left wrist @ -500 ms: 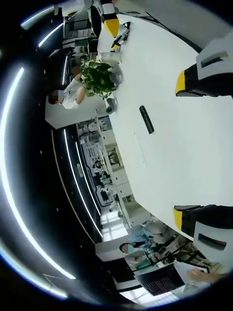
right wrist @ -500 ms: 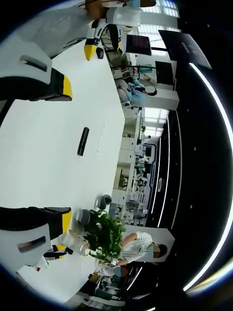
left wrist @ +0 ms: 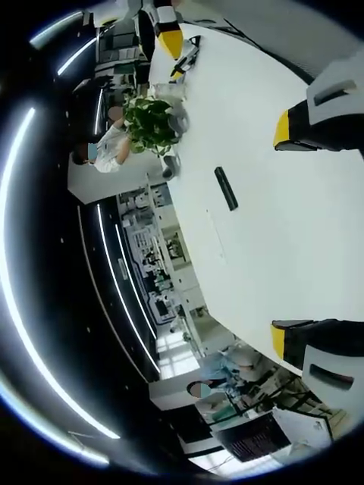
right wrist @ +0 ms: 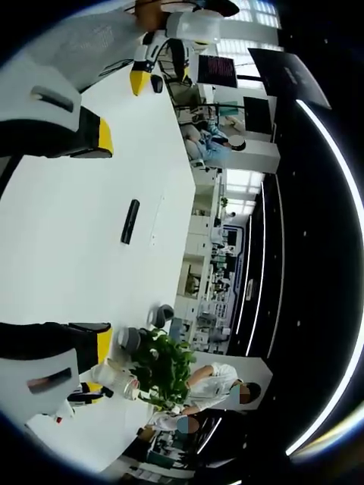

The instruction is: Press the specified remote control buttons in sequence, fully releasing each button before pressing the next.

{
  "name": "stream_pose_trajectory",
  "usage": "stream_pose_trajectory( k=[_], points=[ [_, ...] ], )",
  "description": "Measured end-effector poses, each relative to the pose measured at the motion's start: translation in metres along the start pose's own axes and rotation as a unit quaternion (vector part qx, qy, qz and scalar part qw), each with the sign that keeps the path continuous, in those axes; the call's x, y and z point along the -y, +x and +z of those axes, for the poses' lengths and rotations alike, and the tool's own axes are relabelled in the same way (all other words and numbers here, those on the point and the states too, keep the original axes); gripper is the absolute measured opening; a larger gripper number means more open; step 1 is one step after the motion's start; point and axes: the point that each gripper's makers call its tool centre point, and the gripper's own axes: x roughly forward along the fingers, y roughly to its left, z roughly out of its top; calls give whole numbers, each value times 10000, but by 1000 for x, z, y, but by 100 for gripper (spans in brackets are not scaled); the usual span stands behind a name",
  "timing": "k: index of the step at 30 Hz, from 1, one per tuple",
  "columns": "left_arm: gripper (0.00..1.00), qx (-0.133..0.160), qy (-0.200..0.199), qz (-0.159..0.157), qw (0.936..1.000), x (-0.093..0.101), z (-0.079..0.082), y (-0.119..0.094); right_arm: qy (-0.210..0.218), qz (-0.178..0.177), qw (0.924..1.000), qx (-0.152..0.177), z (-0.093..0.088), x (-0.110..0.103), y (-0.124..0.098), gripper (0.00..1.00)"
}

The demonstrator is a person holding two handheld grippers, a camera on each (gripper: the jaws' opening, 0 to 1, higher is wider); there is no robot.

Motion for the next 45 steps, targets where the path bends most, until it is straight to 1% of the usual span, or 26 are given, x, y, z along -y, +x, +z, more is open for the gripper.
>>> stream_pose_trajectory(
  k=[23,36,39,45],
  points=[
    [95,-117,74,-95,9999,4,-4,2,77,-66,9999,72,3,3,-1,92],
    [94,-185,105,-165,9996,7,-6,3,76,-83,9999,11,1,4,0,91],
    [94,-191,24,-209,9996,8,-6,4,64,-81,9999,-3,0,4,0,91],
    [94,-212,-3,-163,9996,7,-6,4,50,-93,9999,-54,-2,4,1,91]
  ],
)
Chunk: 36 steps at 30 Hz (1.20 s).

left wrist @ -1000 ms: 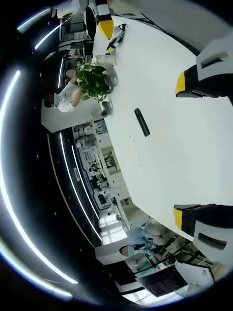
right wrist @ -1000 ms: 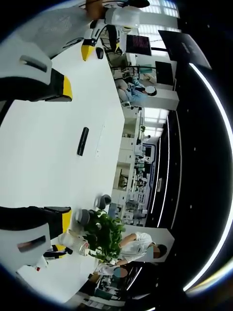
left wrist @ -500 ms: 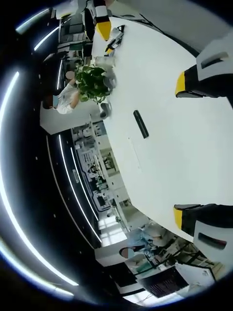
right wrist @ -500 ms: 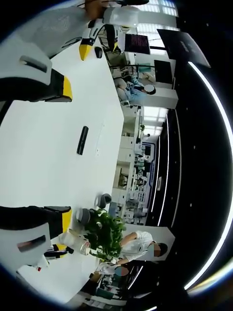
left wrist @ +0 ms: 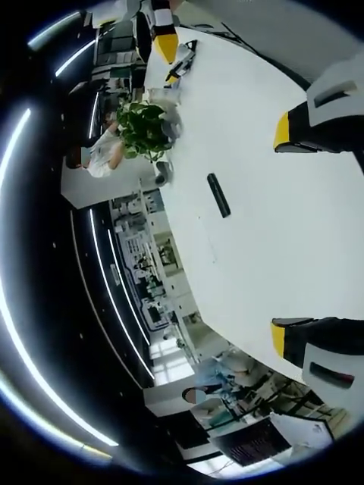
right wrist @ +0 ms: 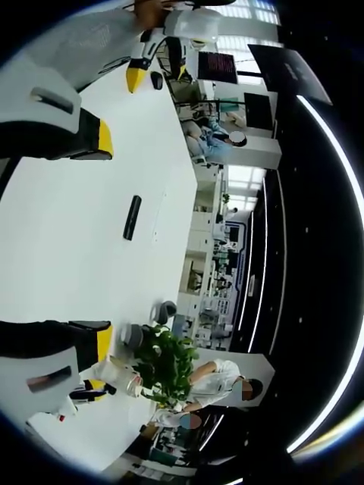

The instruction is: Press the specified remote control buttons in sequence, fully releasing each button before pressing the next.

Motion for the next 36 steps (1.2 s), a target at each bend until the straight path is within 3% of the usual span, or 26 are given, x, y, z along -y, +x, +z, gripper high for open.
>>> stream_pose_trajectory(
  k=[14,36],
  points=[
    [93,-295,15,-315,9991,8,-5,7,36,-64,9999,-97,-4,4,1,89],
    [79,-451,609,-1191,9900,3,42,74,68,-168,9997,-134,-5,9,0,87]
  ],
)
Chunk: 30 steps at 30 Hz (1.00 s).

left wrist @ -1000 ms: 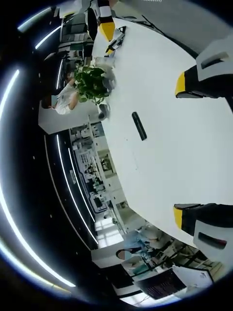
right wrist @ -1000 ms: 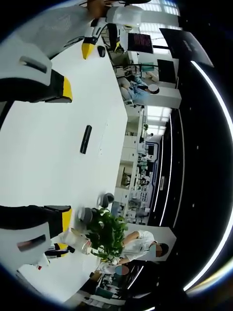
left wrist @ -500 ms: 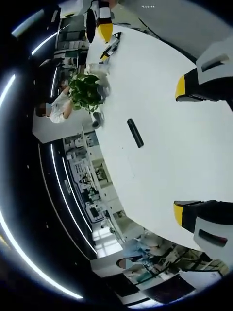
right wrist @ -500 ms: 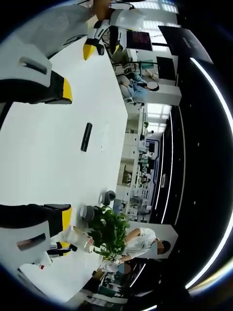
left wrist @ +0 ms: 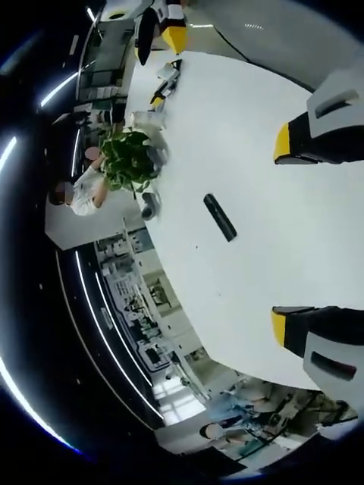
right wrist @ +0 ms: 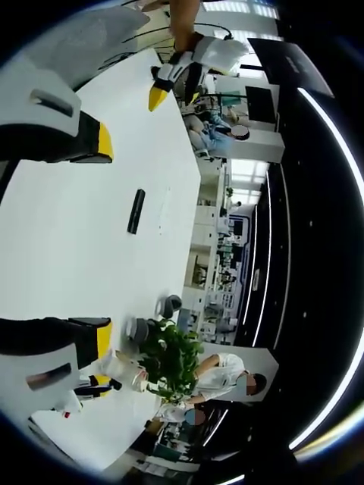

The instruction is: Press the specified remote control buttons in sequence, fully releasing each button before pressing the next.

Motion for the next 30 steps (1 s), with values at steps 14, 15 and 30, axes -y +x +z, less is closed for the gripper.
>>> stream_pose_trajectory(
  k=[14,15,30],
  points=[
    [75,-196,84,-681,9975,-4,31,57,-16,1,10000,-72,-2,0,1,84],
    [75,-235,156,-723,9970,-4,33,63,-20,-5,10000,-90,-3,0,1,84],
    [68,-848,903,-1442,9818,4,30,149,-21,-91,9996,-254,-9,4,3,83]
  ],
)
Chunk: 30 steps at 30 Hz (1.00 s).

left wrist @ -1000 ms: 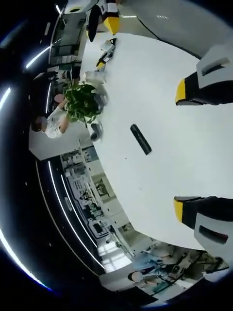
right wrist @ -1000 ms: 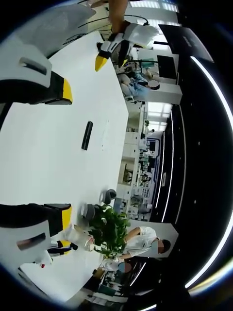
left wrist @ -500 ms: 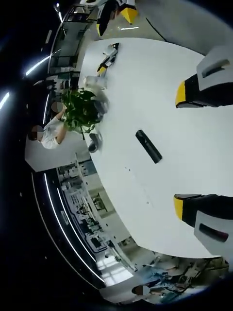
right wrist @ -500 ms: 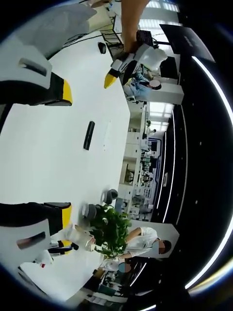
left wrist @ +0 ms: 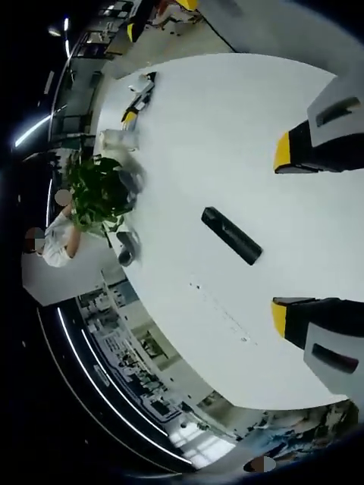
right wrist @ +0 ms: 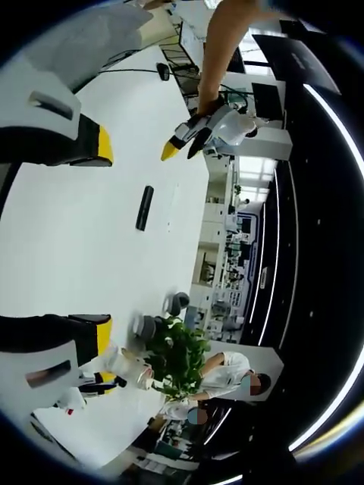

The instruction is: Press the specified remote control buttons in sequence, fully releasing each button before pressing the next.

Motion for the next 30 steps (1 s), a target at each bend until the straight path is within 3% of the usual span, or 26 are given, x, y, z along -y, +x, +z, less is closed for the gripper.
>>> stream_pose_trajectory(
  k=[6,17,25,30],
  points=[
    [65,-306,446,-292,9981,0,4,33,-22,0,10000,-90,-3,0,2,83],
    [63,-578,971,-726,9909,-1,17,86,-32,-9,9997,-248,-9,0,4,81],
    [63,-799,1259,-1131,9823,-15,15,120,-27,-23,9994,-348,-13,1,5,80],
    [65,-974,1415,-1448,9744,-13,13,137,-46,2,9990,-443,-16,-1,7,79]
  ],
)
